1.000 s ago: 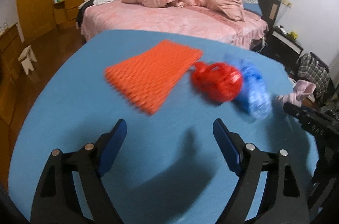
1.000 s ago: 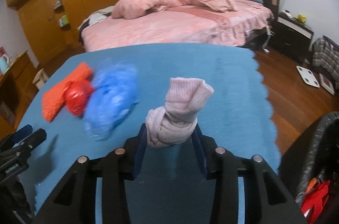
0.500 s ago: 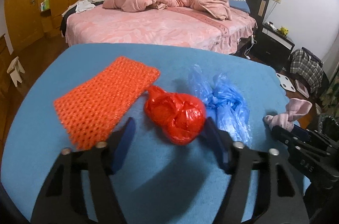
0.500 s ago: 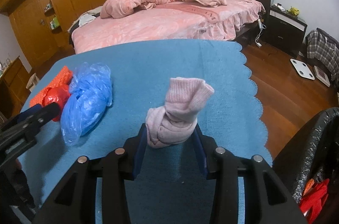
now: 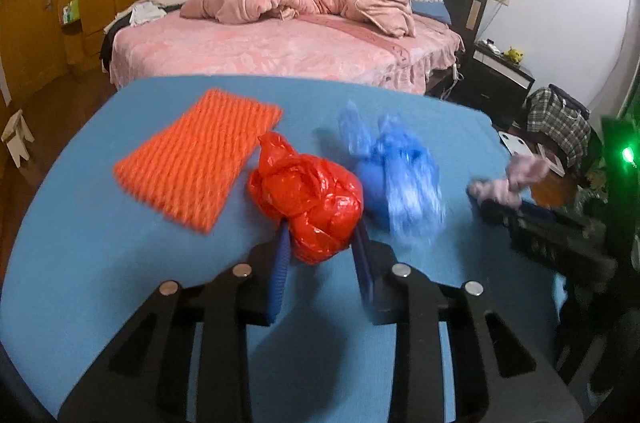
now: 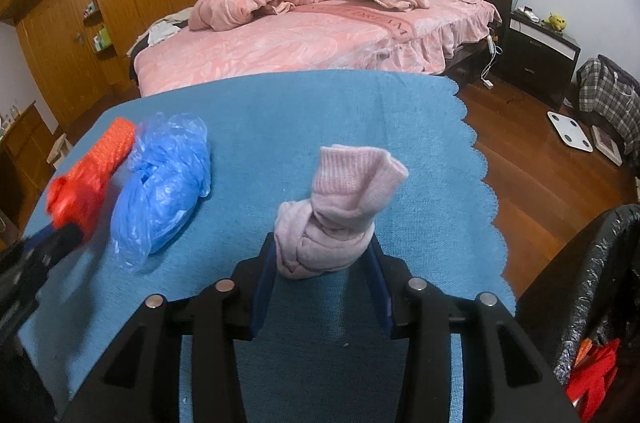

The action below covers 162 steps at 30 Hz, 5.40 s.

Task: Collect trash
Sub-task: 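Lift the red bag with the left tool while the right tool holds the pink sock, then carry the red bag and pink sock over the black bin with both tools, then open both tools to drop the red bag and sock into the bin, then move both open tools back to the blue table, then grasp the blue plastic bag with the right tool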

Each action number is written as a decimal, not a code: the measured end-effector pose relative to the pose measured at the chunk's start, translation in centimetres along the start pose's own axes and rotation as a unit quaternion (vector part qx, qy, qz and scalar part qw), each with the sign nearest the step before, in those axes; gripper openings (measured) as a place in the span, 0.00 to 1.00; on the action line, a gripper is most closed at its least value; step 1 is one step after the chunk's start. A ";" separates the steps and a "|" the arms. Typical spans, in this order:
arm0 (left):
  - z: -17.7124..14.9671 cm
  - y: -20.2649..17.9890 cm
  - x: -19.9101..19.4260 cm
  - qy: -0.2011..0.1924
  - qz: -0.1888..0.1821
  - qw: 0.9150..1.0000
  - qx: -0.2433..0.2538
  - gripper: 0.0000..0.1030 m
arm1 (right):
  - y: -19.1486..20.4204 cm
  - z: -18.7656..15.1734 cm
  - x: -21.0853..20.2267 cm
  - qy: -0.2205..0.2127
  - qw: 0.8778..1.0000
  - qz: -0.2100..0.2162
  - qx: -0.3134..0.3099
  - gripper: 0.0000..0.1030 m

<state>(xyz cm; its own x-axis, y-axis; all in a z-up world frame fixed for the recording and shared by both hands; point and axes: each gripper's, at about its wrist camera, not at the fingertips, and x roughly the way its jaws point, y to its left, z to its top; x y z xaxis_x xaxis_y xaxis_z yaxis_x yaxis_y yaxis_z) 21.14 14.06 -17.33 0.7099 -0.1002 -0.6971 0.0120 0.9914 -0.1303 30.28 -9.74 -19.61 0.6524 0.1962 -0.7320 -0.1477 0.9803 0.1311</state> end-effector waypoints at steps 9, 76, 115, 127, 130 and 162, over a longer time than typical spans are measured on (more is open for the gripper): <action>-0.3 -0.6 0.4 0.010 0.014 1.000 0.004 0.70 | 0.1 0.1 0.1 0.002 1.000 0.002 0.002 0.42; -3.9 -21.6 -13.6 -0.083 -0.139 0.977 0.136 0.29 | -13.8 -7.0 -26.4 -0.138 0.987 -0.069 0.036 0.41; -2.8 -12.9 -11.1 -0.072 -0.059 0.992 0.084 0.91 | -13.4 -6.0 -24.1 -0.160 0.981 -0.074 0.075 0.94; -1.3 -0.7 -9.5 -0.071 0.031 0.996 0.034 0.91 | -1.9 -0.8 -15.3 -0.130 0.991 -0.006 0.036 0.94; -0.9 2.1 -8.8 -0.068 0.046 0.996 0.022 0.91 | 1.1 0.0 -13.0 -0.118 0.993 0.005 0.021 0.94; -0.3 12.1 -2.9 -0.020 0.073 0.996 -0.044 0.91 | 11.7 1.0 1.3 -0.008 0.997 0.032 -0.067 0.57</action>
<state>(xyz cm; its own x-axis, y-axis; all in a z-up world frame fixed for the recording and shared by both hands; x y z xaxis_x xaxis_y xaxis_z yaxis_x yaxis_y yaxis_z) 19.02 26.29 -17.11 0.7275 0.0488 -0.6844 -0.1534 0.9838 -0.0929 30.14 2.01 -18.42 0.6496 0.2588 -0.7149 -0.2862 0.9544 0.0853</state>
